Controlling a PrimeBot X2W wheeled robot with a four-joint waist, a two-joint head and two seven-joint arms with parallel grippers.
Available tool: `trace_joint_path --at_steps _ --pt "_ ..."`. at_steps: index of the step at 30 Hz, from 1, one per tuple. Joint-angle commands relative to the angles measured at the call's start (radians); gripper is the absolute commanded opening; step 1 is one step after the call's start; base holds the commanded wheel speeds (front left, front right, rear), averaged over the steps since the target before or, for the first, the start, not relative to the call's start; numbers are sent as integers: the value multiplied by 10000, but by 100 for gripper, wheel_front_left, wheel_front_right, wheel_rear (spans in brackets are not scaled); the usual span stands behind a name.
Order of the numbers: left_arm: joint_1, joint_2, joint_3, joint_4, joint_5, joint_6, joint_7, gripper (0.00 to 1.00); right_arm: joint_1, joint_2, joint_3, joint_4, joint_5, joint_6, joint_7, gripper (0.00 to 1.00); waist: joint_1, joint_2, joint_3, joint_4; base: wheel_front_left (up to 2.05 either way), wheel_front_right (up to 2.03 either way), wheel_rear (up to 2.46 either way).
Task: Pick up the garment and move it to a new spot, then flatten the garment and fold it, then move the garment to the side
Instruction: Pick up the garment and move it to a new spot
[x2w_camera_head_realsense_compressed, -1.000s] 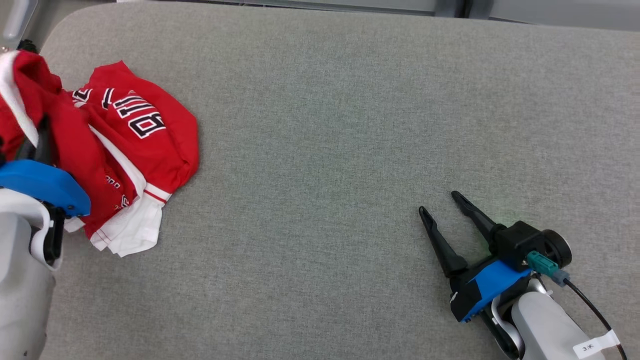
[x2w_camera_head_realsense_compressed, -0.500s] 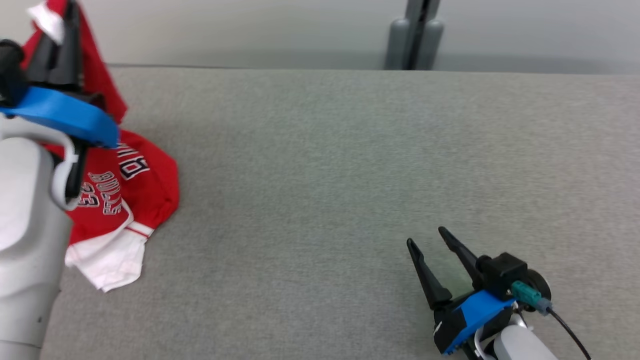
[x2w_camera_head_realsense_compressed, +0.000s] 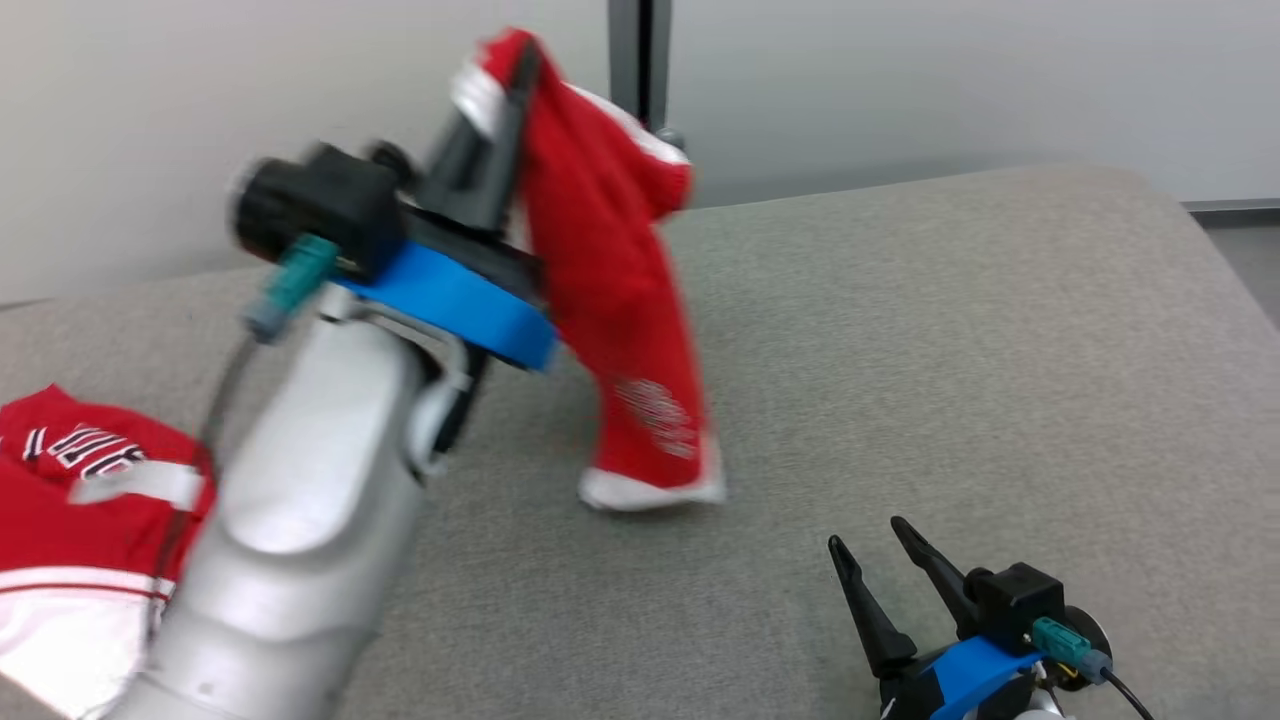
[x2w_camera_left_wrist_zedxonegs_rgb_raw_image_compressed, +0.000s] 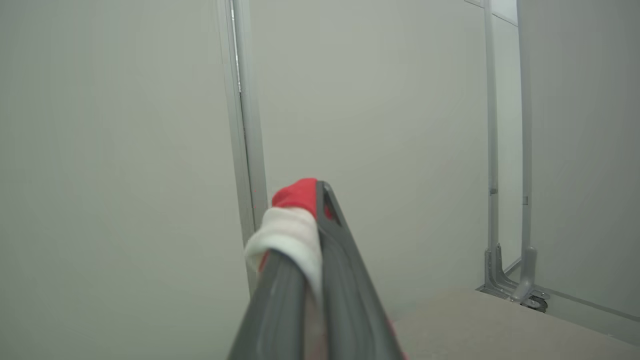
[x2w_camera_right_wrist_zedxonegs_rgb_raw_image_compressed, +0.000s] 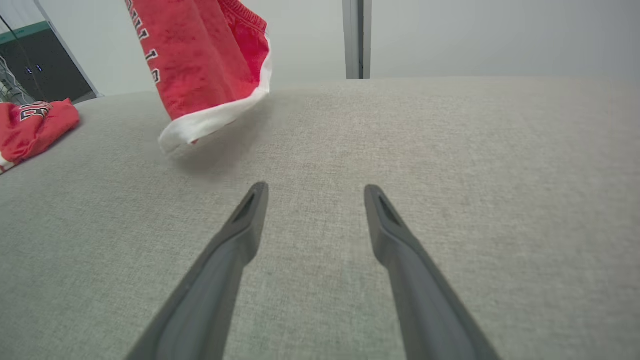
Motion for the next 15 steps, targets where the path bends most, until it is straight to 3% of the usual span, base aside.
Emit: trace_joint_path --at_steps 1,3,8,9,10,11,12,15 --pt "349 -331 -451 225 241 -64 -35 0 200 40 -72 12 64 -3 -5 100 2 0 -178 -292 0 0 0" --pt "558 -785 -798 463 223 -61 -36 0 230 44 -100 35 66 -3 -5 100 2 0 -167 -370 0 0 0" --pt "1591 -1206 -1468 1521 279 -65 -37 0 274 120 -128 71 60 -3 -5 100 2 0 -73 -413 0 0 0" --pt "1826 -1229 -1463 1732 277 -66 -37 9 267 140 -141 67 64 -1 -5 100 2 0 -59 -401 0 0 0" --pt "1826 -1229 -1463 1732 277 -66 -37 9 267 140 -141 67 64 -1 -5 100 2 0 -59 -401 0 0 0" --pt "2059 -1229 -1430 1929 350 -66 -37 42 258 158 -166 64 76 -3 -5 100 2 0 -47 -381 0 0 0" --pt "2337 -1177 -1362 2170 364 -48 -35 96 258 170 -203 56 83 -3 -5 100 2 0 -48 -353 0 0 0" --pt "3042 -875 -910 2596 498 242 -36 100 323 228 -307 19 78 -1 -5 100 2 0 -91 -220 0 0 0"
